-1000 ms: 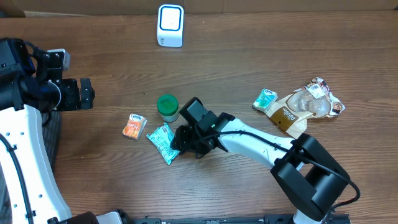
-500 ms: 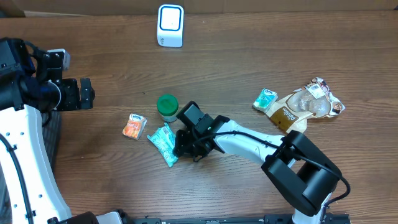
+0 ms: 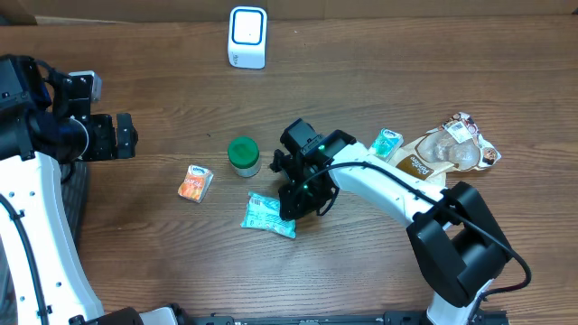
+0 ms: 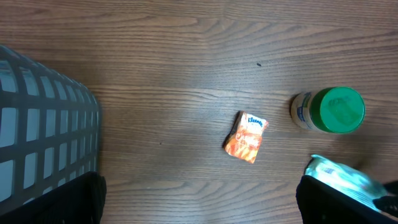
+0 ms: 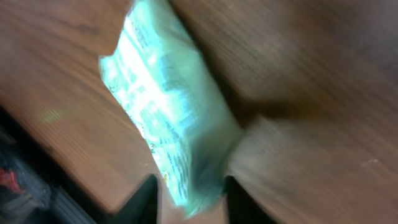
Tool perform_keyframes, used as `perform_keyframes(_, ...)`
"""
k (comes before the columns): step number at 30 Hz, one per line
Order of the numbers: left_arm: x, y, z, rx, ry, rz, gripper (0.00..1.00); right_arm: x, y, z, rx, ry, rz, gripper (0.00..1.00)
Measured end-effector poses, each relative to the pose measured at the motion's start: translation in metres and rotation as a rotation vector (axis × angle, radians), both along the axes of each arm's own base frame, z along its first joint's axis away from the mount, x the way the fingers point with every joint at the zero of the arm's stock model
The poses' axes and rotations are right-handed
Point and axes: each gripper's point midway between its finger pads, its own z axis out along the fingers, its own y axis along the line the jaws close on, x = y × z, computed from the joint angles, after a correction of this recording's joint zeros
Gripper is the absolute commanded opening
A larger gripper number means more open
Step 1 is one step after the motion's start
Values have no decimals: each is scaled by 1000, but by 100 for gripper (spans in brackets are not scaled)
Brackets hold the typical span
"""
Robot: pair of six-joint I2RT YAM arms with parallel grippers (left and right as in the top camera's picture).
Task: Scan the item barcode
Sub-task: 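Move the right gripper to the teal pack and grasp it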
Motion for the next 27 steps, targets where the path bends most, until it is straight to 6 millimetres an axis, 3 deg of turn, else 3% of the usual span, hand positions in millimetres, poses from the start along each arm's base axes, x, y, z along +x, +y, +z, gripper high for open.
perform_keyframes(6,0,0,0,0,0,0,100,26,-9,-3,-52,-161,89,59)
perform_keyframes(14,0,0,0,0,0,0,100,66,-27,36,-55,-94,-229,65)
perform_keyframes(16,0,0,0,0,0,0,100,64,-35,37,-66,-25,-334,65)
perform_keyframes(20,0,0,0,0,0,0,100,50,-40,29,-97,118,-515,79)
perform_keyframes(23,0,0,0,0,0,0,100,31,-35,16,-108,206,-562,78)
perform_keyframes(27,0,0,0,0,0,0,100,3,-25,3,-130,271,-555,67)
